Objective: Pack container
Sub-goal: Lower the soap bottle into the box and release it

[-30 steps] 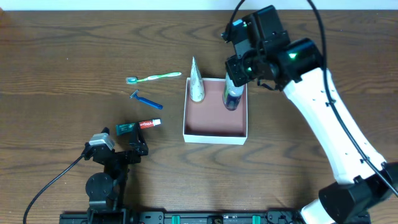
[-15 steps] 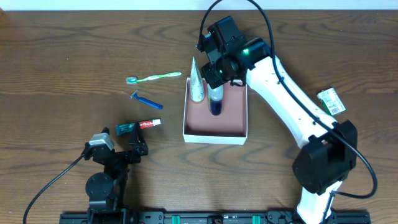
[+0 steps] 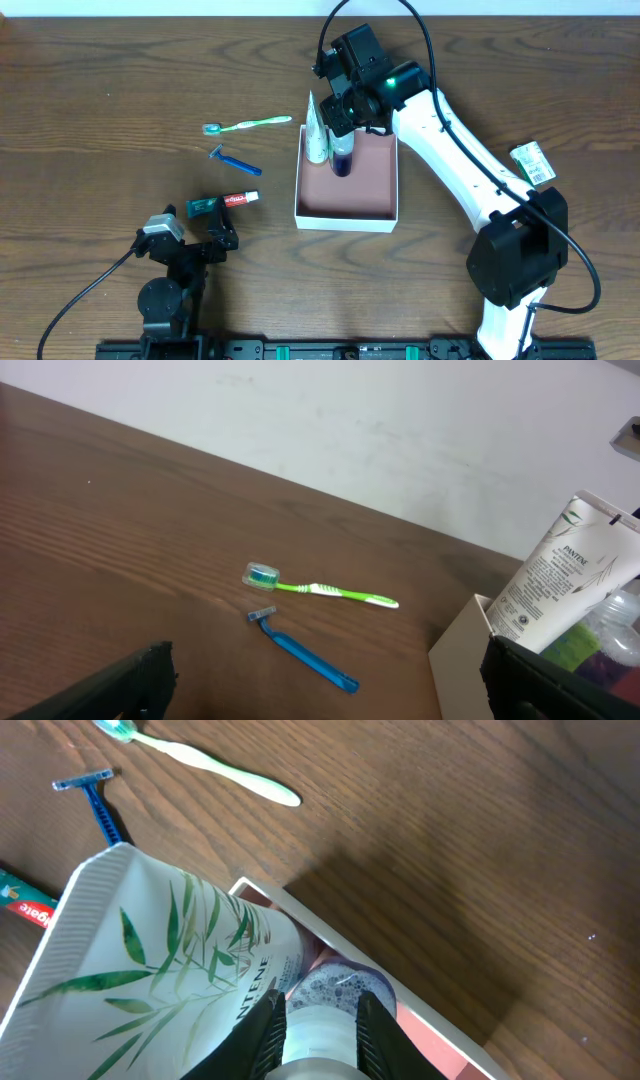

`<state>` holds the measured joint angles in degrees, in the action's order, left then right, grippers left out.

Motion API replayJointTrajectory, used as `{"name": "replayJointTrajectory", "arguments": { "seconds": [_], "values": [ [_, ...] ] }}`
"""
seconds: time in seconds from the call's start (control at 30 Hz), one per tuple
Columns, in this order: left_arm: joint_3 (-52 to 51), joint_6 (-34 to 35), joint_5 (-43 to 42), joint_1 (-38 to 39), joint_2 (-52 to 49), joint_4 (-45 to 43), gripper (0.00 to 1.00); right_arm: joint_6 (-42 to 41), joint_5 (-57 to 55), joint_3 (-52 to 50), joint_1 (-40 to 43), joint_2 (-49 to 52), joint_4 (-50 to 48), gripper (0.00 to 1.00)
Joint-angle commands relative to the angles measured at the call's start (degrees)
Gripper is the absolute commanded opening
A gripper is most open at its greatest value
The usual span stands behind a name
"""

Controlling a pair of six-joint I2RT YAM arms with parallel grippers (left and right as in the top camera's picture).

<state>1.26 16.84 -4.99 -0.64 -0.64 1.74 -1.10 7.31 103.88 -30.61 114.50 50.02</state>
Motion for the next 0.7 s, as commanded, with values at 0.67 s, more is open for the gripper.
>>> {"name": "replayJointTrajectory", "arguments": {
  "seconds": [0.67],
  "values": [
    [-1.0, -0.3, -1.0, -0.3, 0.0, 1.9, 0.98, 0.0, 0.2, 9.5, 2.0, -5.7, 10.8, 0.47]
  ]
}}
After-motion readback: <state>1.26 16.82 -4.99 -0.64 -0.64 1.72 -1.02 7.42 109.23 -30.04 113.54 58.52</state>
